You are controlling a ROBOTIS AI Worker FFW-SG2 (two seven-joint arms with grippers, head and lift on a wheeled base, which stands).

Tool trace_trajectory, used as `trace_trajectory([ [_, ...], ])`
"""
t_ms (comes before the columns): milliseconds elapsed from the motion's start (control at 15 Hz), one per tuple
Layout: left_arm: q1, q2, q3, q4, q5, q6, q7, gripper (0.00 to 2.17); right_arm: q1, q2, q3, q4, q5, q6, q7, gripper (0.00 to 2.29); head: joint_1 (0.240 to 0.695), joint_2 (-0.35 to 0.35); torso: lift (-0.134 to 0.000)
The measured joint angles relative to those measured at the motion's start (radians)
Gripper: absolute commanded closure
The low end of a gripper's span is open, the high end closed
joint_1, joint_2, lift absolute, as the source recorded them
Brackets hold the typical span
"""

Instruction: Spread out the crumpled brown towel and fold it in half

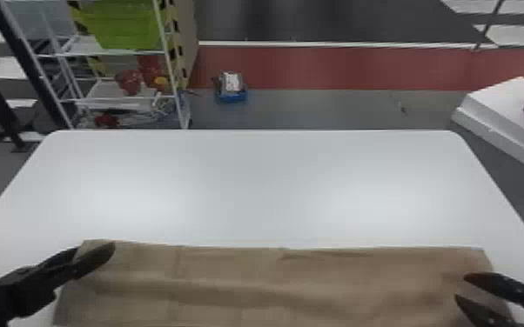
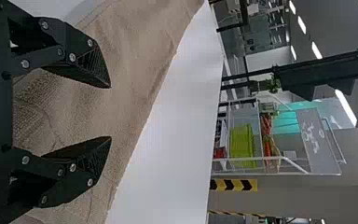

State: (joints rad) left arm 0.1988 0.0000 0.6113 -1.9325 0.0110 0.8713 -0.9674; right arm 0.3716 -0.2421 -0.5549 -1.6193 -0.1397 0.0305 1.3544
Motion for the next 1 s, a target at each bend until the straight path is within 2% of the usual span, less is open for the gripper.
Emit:
trace_trajectory([
  [133, -0.009, 0.000, -0.003, 0.011, -0.004, -0.010, 0.021, 0.41, 0.001, -0.001, 0.002, 0.005, 0.003, -0.014, 0.000, 0.59, 0.695, 0.015, -0.124],
  [267, -0.011, 0.000, 0.000, 0.016, -0.008, -0.024, 0.036, 0.52, 0.002, -0.002, 0.003, 0.012, 0.003, -0.026, 0.000, 0.59, 0.695, 0.021, -0.124],
  [1000, -0.001, 0.000, 0.068, 0.016, -0.008, -0.040, 0.071, 0.52, -0.003, -0.020, 0.008, 0.030, 0.006, -0.043, -0.014, 0.58, 0.695, 0.077, -0.124],
])
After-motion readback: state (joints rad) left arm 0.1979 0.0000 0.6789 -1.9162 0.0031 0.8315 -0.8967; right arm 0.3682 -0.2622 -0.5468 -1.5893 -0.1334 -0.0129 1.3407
